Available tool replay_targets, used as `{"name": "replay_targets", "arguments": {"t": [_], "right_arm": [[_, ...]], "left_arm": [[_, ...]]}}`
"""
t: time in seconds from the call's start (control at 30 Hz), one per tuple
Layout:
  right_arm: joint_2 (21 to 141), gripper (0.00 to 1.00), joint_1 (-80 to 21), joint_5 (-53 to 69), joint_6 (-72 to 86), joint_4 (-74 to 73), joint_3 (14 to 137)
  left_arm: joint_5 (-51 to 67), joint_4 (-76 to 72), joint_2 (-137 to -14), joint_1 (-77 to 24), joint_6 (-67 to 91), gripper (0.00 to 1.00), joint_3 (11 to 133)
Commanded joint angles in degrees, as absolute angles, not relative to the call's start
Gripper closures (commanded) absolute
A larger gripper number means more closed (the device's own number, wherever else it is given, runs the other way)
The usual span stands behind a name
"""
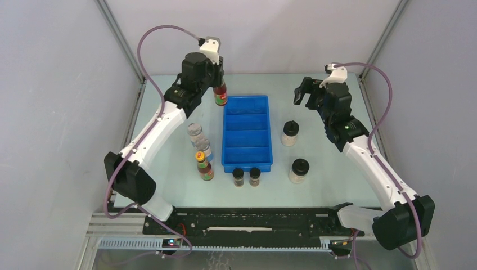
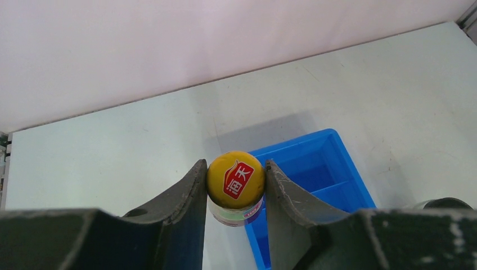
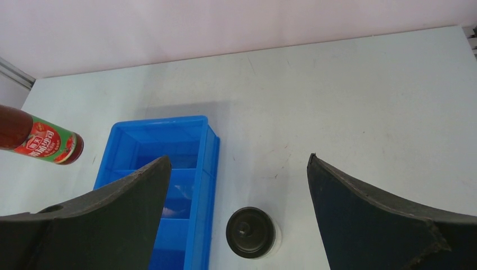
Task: Organize the condiment bottles
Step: Place the bottle in the storage box.
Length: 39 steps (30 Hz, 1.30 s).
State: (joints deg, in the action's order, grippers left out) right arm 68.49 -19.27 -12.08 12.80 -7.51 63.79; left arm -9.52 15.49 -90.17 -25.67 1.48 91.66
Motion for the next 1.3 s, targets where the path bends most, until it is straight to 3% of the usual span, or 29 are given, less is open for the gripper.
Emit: {"name": "replay_targets", "arguments": {"t": [0.0,1.27], "right_arm": [[66.2,0.00,-19.1,-13.3,13.1,-6.2,63.4],[68.8,0.00,-14.3,-9.7,13.7,-4.0,62.5]], "left_arm": [[-10.3,9.1,-89.9,-26.9,0.2,1.00,97.8],[-8.2,6.4,-101.3,-29.7,2.0,1.00,101.9]]}}
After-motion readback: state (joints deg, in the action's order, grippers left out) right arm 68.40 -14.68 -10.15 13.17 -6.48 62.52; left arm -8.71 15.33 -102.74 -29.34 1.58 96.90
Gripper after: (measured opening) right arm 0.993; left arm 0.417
